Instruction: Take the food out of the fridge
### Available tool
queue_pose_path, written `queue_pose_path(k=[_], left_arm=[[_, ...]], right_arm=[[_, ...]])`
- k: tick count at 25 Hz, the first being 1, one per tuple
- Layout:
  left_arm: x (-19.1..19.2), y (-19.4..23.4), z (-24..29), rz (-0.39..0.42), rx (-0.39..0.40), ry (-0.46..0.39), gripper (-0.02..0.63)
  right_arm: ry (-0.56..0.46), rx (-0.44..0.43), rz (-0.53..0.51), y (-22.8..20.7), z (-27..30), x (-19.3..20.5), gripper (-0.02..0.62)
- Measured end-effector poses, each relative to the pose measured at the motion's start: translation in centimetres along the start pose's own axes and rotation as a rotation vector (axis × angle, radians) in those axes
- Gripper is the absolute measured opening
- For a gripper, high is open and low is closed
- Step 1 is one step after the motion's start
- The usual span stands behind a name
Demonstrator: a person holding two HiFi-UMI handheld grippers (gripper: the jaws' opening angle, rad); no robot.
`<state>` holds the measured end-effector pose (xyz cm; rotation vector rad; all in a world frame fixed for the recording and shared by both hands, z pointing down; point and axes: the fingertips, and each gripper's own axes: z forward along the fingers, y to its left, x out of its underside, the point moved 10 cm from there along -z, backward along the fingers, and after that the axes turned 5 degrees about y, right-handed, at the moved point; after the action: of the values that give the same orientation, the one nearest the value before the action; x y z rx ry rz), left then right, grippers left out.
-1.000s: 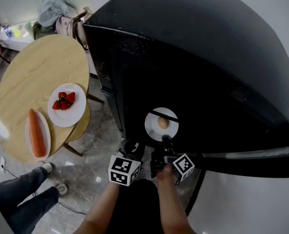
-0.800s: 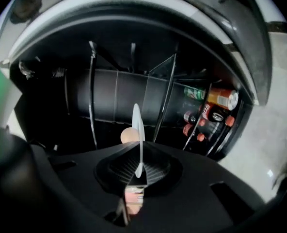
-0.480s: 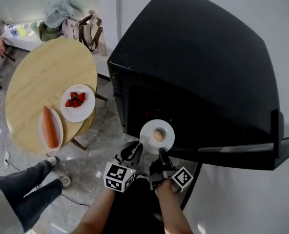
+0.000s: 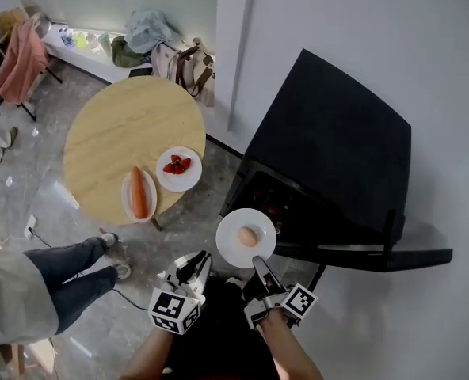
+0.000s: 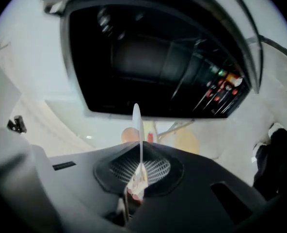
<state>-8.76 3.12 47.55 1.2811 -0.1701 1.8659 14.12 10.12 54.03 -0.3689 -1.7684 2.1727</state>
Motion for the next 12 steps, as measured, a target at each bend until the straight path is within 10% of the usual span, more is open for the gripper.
queue_pose_path(k=[12], left_arm=[[-2.1,6.4,-15.5,-0.106,-0.409,-0.224,0.046]], right_arm=[[0.406,-0.129,-0.028,7.2,11.9,11.4,0.018]])
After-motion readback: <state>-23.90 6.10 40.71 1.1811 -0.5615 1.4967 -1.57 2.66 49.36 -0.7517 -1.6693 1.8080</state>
